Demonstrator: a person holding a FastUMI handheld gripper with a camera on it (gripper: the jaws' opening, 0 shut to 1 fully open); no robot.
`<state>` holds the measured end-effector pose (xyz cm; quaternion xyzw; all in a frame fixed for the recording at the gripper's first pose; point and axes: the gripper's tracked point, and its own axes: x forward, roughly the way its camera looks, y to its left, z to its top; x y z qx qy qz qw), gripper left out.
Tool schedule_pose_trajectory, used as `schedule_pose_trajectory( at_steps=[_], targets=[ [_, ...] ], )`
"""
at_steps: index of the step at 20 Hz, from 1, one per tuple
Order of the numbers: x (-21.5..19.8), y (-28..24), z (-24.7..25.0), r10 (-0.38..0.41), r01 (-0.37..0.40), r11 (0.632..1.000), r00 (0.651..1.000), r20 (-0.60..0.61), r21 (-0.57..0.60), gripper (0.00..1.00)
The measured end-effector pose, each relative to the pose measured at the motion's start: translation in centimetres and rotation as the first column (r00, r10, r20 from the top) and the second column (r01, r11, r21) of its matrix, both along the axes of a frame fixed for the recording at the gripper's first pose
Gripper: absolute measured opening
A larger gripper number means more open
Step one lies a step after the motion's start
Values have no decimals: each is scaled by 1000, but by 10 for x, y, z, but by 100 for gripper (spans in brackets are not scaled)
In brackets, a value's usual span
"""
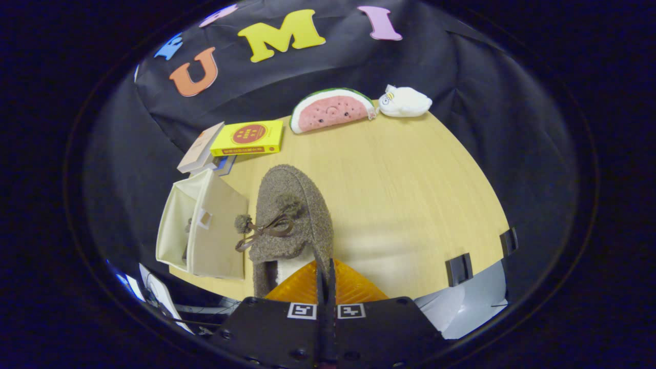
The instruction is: Open the storage box then place both shoes into the box .Put the left shoe in first, then the right shoe, with the right side of both shoes facing outward in a uniform manner.
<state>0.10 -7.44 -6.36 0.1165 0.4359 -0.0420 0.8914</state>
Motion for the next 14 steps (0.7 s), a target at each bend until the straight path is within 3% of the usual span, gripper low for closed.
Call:
schedule_pose_trajectory(
  at_steps=[6,14],
  targets=[
    [17,95,33,59,-61,997,997,44,51,0],
    [80,220,46,139,-159,976,981,134,151,0]
  ],
)
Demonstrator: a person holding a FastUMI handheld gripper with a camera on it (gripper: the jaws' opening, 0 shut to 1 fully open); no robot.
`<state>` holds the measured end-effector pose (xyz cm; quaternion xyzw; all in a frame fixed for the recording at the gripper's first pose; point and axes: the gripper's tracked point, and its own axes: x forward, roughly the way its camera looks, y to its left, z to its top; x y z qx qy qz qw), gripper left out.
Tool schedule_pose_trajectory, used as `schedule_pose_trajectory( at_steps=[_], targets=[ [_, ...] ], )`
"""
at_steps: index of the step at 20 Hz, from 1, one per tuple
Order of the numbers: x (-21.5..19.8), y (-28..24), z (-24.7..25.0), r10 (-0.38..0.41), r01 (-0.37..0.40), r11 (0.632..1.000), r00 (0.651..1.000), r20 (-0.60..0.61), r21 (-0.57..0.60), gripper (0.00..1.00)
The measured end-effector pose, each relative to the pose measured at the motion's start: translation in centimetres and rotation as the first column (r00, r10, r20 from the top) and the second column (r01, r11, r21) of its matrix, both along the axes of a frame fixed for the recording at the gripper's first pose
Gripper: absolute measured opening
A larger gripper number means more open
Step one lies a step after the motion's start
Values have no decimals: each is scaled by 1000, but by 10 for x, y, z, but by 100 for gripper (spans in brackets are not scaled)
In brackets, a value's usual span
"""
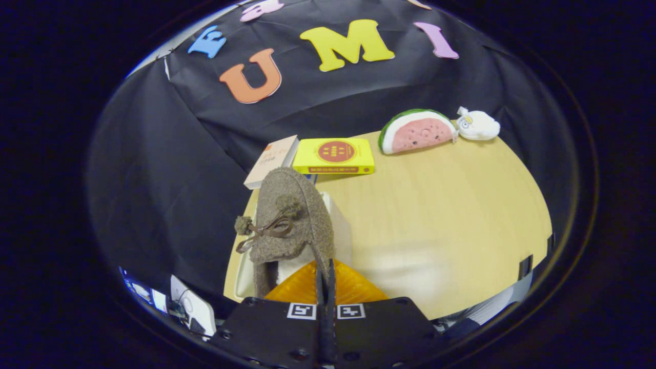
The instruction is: Open the storage box then place both shoes into the box .Put the left shoe in first, then the right shoe, with the right side of both shoes facing outward in a uniform manner.
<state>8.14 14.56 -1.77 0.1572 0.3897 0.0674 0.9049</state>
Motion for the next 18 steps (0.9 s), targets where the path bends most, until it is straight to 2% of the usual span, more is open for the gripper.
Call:
schedule_pose_trajectory(
  at_steps=[4,7,10,13,16,18],
  targets=[
    [28,37,-22,15,-15,999,1000,0,-38,0],
    [40,61,-50,63,-66,994,998,-29,-92,0],
    [41,61,-71,81,-88,980,996,-48,-181,0],
    [39,45,-79,42,-49,971,999,-33,-232,0],
    [35,31,-80,0,-4,972,1000,-17,-234,0],
    [32,29,-77,-1,0,976,1000,-2,-218,0]
  ],
)
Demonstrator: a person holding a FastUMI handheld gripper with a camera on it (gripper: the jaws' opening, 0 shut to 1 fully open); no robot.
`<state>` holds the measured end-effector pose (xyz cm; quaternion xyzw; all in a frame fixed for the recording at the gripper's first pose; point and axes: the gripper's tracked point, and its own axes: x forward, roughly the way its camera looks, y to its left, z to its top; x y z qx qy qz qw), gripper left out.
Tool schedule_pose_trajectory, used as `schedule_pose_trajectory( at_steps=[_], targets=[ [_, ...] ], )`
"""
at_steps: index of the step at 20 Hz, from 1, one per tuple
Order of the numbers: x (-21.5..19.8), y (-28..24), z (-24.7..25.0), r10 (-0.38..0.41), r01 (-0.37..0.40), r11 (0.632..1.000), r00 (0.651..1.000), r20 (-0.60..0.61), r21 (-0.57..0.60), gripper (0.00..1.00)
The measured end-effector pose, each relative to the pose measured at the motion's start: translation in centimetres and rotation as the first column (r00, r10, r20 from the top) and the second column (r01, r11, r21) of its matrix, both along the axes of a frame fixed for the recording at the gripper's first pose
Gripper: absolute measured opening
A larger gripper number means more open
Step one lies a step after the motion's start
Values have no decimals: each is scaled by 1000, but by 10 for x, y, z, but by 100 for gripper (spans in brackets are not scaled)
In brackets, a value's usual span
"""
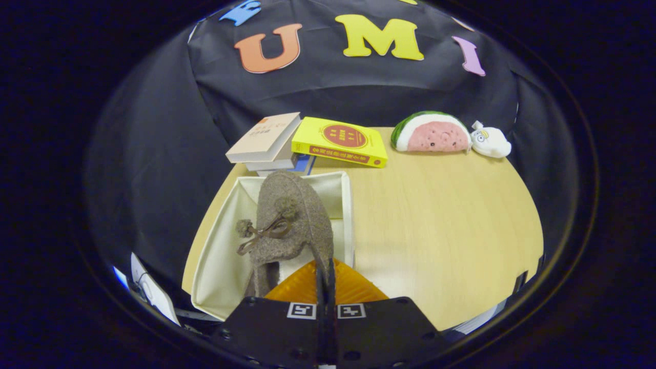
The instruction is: Open the storage box then place both shoes into the box .Put the left shoe in first, then the right shoe, with the right side of both shoes facing outward in a uniform manner.
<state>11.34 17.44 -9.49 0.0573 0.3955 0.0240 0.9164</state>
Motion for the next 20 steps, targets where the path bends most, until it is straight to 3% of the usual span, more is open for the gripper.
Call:
schedule_pose_trajectory(
  at_steps=[2,3,6,10,11,13,16,20],
  targets=[
    [-5,0,6,8,-8,1000,1000,12,12,2],
    [-6,-1,13,7,-7,1000,999,40,8,14],
    [-15,-7,36,-5,5,1000,993,119,7,34],
    [-37,-15,74,-4,4,1000,967,254,-3,81],
    [-43,-20,86,-11,15,1000,954,299,-12,89],
    [-54,-38,111,-44,63,997,913,406,-33,98],
    [-79,-63,141,-83,144,987,833,548,-69,96],
    [-110,-82,156,-31,161,975,774,632,-150,96]
  ],
)
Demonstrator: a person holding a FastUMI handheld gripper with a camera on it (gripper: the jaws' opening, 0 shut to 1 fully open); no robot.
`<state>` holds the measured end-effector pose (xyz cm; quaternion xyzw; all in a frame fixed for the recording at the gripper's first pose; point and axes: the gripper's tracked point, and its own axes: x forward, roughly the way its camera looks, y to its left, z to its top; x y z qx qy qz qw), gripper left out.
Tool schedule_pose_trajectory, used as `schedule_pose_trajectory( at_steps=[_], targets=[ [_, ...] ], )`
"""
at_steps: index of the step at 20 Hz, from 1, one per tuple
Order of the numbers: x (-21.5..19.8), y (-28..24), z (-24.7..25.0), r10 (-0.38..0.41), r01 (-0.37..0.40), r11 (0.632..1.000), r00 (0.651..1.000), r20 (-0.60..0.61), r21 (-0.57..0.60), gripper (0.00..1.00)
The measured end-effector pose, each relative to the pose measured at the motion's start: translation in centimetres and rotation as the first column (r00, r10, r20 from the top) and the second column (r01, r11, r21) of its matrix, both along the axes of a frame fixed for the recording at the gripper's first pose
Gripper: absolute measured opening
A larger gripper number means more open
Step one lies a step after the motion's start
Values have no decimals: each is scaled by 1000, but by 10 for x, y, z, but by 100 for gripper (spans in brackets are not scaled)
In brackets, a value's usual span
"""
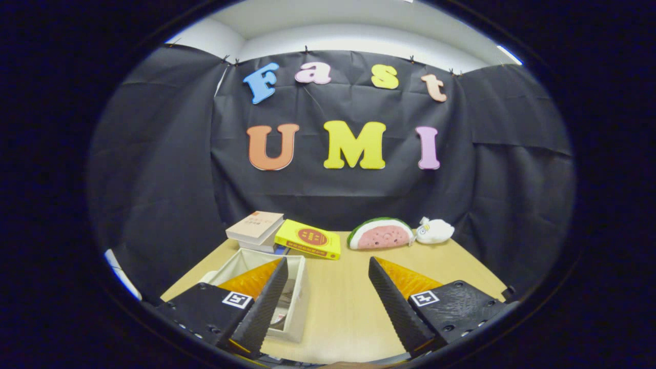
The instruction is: Open the storage box then place both shoes into the box .Put the left shoe in first, then the right shoe, with the right side of both shoes facing outward in a uniform manner.
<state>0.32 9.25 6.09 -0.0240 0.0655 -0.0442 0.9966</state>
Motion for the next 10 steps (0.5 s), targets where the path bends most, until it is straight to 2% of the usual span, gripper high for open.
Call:
schedule_pose_trajectory(
  at_steps=[3,6,8,10],
  targets=[
    [-19,-19,17,-36,45,997,991,129,-67,97],
    [-35,-37,23,-75,98,992,963,260,-78,95],
    [-41,-41,19,-57,90,990,959,278,-106,94],
    [-44,-56,12,-78,106,990,964,253,-97,94]
  ],
)
